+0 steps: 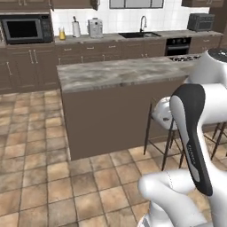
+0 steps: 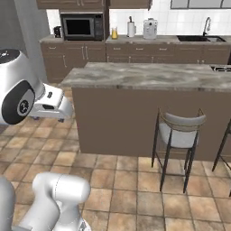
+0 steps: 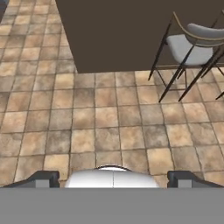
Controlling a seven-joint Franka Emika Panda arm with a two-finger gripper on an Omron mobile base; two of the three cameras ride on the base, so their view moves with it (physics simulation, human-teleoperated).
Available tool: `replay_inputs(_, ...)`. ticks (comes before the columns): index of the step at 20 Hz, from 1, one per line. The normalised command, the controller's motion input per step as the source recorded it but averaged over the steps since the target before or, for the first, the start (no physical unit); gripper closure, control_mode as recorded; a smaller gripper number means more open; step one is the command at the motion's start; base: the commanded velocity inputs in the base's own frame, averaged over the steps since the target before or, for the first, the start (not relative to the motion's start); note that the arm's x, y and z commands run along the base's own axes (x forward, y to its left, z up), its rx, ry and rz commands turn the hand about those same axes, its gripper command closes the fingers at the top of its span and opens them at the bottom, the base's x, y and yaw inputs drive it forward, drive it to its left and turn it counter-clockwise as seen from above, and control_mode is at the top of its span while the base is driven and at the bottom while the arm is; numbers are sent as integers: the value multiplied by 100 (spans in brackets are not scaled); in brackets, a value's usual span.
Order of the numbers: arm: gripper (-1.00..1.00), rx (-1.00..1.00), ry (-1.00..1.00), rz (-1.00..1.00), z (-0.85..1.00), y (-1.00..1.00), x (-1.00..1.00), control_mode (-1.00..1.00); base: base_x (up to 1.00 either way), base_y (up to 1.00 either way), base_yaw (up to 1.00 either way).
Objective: There is a tray on the dining counter. Grab the cup, mug, and pitcher and place them on the tray. The pitcher may be placed next to the tray if it cannot fit the tray.
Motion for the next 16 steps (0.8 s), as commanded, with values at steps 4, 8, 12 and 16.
replay_inputs(4, -100, 0, 0, 0, 0, 0, 0, 100, 61, 100, -6)
replay_inputs(8, -100, 0, 0, 0, 0, 0, 0, 100, 92, 100, -6)
replay_inputs(12, -100, 0, 0, 0, 0, 0, 0, 100, 98, 100, -7)
replay_inputs(16, -100, 0, 0, 0, 0, 0, 0, 100, 89, 100, -7)
